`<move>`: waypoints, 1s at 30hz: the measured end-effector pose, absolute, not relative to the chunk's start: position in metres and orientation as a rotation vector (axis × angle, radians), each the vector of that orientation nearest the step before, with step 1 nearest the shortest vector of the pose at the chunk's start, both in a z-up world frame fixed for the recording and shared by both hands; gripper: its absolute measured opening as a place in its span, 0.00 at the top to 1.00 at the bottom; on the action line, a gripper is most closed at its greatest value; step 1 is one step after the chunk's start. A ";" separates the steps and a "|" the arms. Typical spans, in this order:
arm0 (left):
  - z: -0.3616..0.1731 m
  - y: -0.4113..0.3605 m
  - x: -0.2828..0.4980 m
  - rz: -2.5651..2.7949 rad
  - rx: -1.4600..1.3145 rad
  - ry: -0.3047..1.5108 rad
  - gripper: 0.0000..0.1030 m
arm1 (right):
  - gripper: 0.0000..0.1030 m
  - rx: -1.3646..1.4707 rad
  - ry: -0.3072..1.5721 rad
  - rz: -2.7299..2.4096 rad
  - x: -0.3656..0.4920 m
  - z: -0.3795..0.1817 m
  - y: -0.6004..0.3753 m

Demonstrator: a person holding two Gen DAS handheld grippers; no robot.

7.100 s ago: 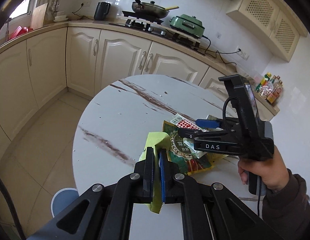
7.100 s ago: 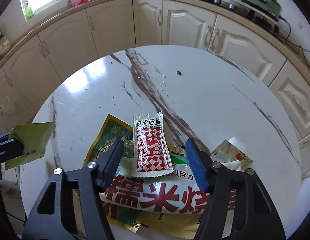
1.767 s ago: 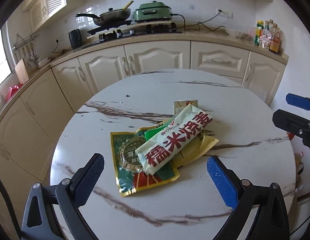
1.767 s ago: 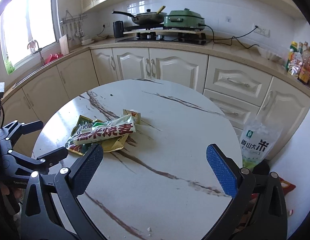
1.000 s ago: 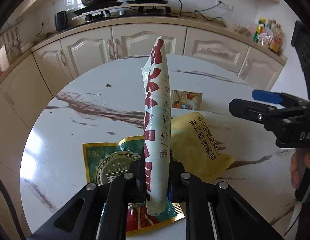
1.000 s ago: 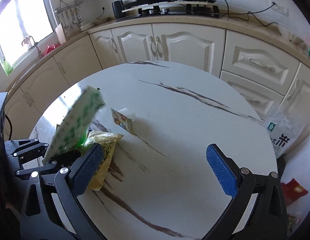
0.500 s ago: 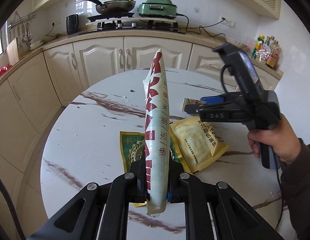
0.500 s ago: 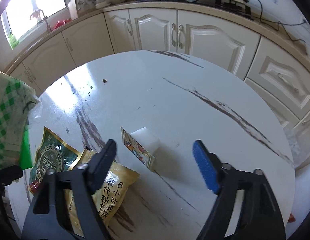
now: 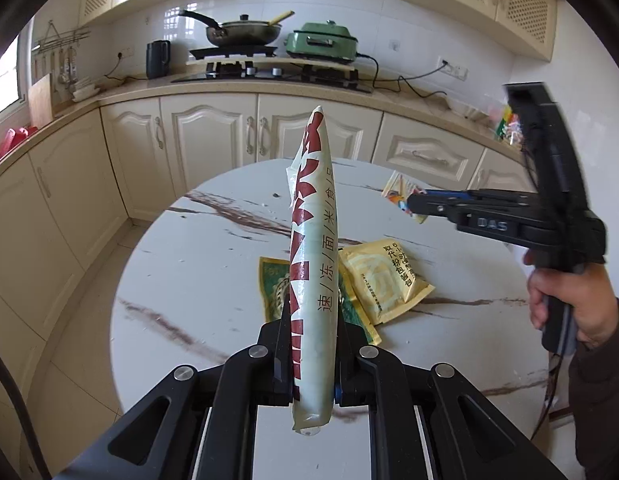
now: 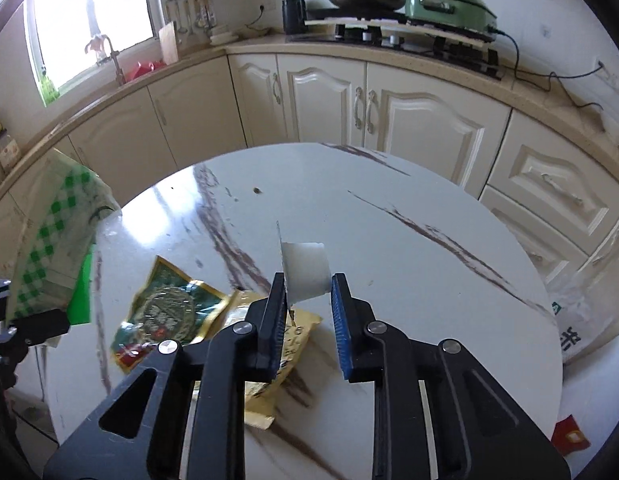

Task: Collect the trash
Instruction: 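Carry the rice-cake bag and white box over the blue bin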

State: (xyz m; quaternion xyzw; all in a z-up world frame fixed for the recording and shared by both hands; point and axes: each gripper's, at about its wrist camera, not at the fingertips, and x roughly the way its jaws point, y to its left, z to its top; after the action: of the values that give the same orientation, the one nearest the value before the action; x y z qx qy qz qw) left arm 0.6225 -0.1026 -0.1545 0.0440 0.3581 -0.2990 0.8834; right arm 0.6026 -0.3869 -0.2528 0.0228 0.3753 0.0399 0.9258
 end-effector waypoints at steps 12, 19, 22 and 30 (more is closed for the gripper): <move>-0.143 0.060 0.526 -0.465 -0.010 0.717 0.91 | 0.80 0.056 0.693 0.440 0.561 -0.208 -0.195; -0.176 0.167 0.494 -0.294 -0.074 0.784 0.91 | 0.80 0.064 0.753 0.583 0.575 -0.253 -0.065; -0.201 0.202 0.489 -0.235 -0.092 0.836 0.91 | 0.80 0.049 0.802 0.614 0.585 -0.288 -0.021; -0.288 0.251 0.511 -0.192 -0.161 1.018 0.91 | 0.79 -0.028 0.995 0.568 0.633 -0.401 0.048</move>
State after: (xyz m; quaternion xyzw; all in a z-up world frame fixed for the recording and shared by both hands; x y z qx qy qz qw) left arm 0.5112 0.2511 -0.2877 -0.0771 0.4859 -0.0915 0.8658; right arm 0.6328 0.0481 -0.4015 -0.0131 0.4705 0.2688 0.8404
